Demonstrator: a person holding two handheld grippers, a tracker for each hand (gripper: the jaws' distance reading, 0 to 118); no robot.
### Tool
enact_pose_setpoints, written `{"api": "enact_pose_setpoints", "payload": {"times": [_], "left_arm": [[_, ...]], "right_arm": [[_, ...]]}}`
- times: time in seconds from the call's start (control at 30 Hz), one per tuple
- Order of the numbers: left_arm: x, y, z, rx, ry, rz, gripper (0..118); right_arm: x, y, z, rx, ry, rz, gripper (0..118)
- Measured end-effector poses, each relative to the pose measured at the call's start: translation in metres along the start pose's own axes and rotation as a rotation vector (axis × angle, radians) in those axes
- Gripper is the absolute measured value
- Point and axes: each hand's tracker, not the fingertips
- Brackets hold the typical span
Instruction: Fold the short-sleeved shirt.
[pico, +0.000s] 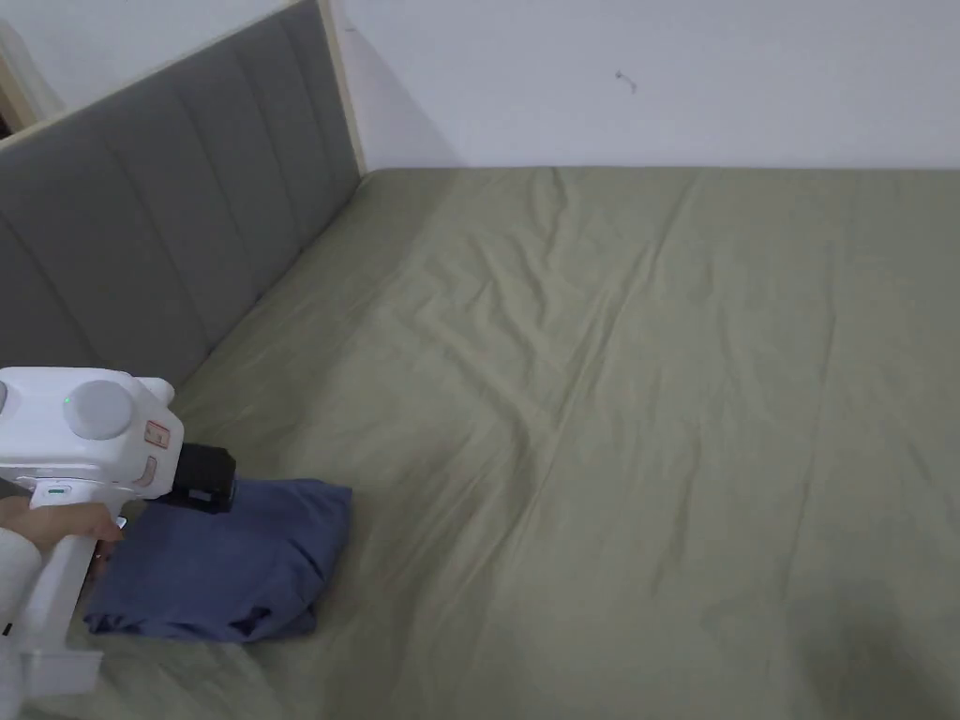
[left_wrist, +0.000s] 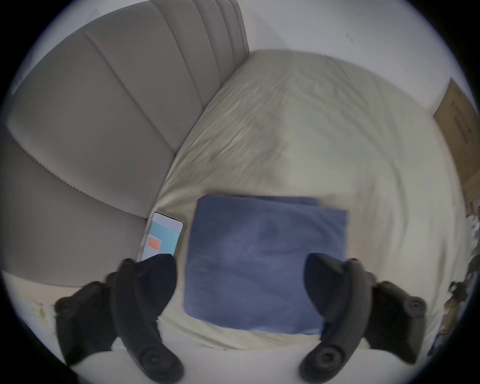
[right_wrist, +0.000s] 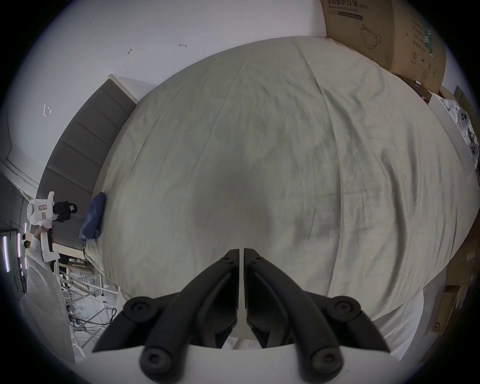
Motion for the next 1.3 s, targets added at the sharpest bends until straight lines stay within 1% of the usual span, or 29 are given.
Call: {"api": "enact_pose_setpoints", "payload": {"times": [0.07, 0.1, 0.17, 0.23, 0.27, 0.33, 0.37, 0.47, 0.5, 0.6, 0.63, 0.73, 0.83, 0.9, 0.97, 1.0, 1.07, 1.1, 1.13, 1.17, 1.2, 1.23, 1.3], "left_arm": [[0.011, -0.006, 0.023, 0.056, -0.115, 0.055, 6], [0.019, -0.011, 0.028, 0.067, -0.172, 0.075, 0], [0.040, -0.025, 0.043, 0.107, -0.258, 0.073, 0], [0.067, -0.040, 0.053, 0.118, -0.318, 0.026, 0], [0.082, -0.049, 0.058, 0.134, -0.326, 0.004, 0], [0.107, -0.068, 0.068, 0.149, -0.320, 0.005, 0], [0.121, -0.076, 0.071, 0.176, -0.306, -0.019, 0], [0.162, -0.105, 0.087, 0.319, -0.147, -0.080, 0], [0.178, -0.118, 0.095, 0.372, -0.116, -0.077, 0], [0.207, -0.143, 0.112, 0.465, -0.122, -0.068, 0], [0.221, -0.151, 0.124, 0.514, -0.112, -0.090, 0], [0.245, -0.167, 0.155, 0.642, -0.048, -0.120, 0], [0.263, -0.176, 0.188, 0.732, -0.082, -0.104, 0], [0.276, -0.181, 0.207, 0.784, -0.073, -0.093, 0], [0.281, -0.189, 0.223, 0.866, -0.100, -0.068, 0], [0.282, -0.193, 0.229, 0.909, -0.105, -0.067, 0], [0.290, -0.196, 0.243, 0.964, -0.112, -0.057, 5], [0.292, -0.198, 0.247, 0.964, -0.106, -0.060, 7], [0.293, -0.198, 0.250, 0.969, -0.114, -0.056, 7], [0.297, -0.197, 0.254, 0.971, -0.118, -0.046, 12], [0.297, -0.199, 0.256, 0.972, -0.133, -0.040, 27], [0.295, -0.200, 0.258, 0.979, -0.156, -0.027, 42], [0.298, -0.202, 0.261, 0.979, -0.163, -0.036, 76]], "right_arm": [[-0.006, -0.001, 0.005, 0.008, 0.018, -0.001, 4], [-0.007, -0.002, 0.007, 0.012, 0.026, -0.001, 4], [-0.010, -0.003, 0.012, 0.018, 0.038, 0.007, 4], [-0.011, -0.004, 0.018, 0.024, 0.047, 0.012, 4], [-0.010, -0.004, 0.020, 0.028, 0.053, 0.014, 4], [-0.010, -0.005, 0.027, 0.039, 0.065, 0.008, 4], [-0.010, -0.005, 0.031, 0.047, 0.073, 0.007, 4], [-0.006, -0.007, 0.037, 0.072, 0.089, 0.011, 4], [-0.008, -0.008, 0.041, 0.092, 0.084, 0.018, 4], [-0.013, -0.009, 0.055, 0.172, 0.048, 0.065, 4], [-0.016, -0.010, 0.061, 0.208, 0.033, 0.084, 4], [-0.025, -0.009, 0.081, 0.309, -0.018, 0.143, 4], [-0.029, -0.006, 0.104, 0.442, -0.060, 0.163, 4], [-0.031, -0.005, 0.121, 0.537, -0.075, 0.165, 5], [-0.040, -0.008, 0.140, 0.618, -0.094, 0.181, 9], [-0.044, -0.009, 0.148, 0.652, -0.093, 0.190, 24], [-0.045, -0.013, 0.163, 0.716, -0.087, 0.210, 63], [-0.053, -0.016, 0.170, 0.740, -0.094, 0.224, 63], [-0.056, -0.018, 0.174, 0.758, -0.105, 0.232, 68], [-0.058, -0.021, 0.178, 0.785, -0.115, 0.238, 79], [-0.060, -0.024, 0.182, 0.814, -0.122, 0.248, 88], [-0.051, -0.022, 0.182, 0.839, -0.131, 0.255, 88], [-0.048, -0.025, 0.185, 0.862, -0.133, 0.262, 89]]}}
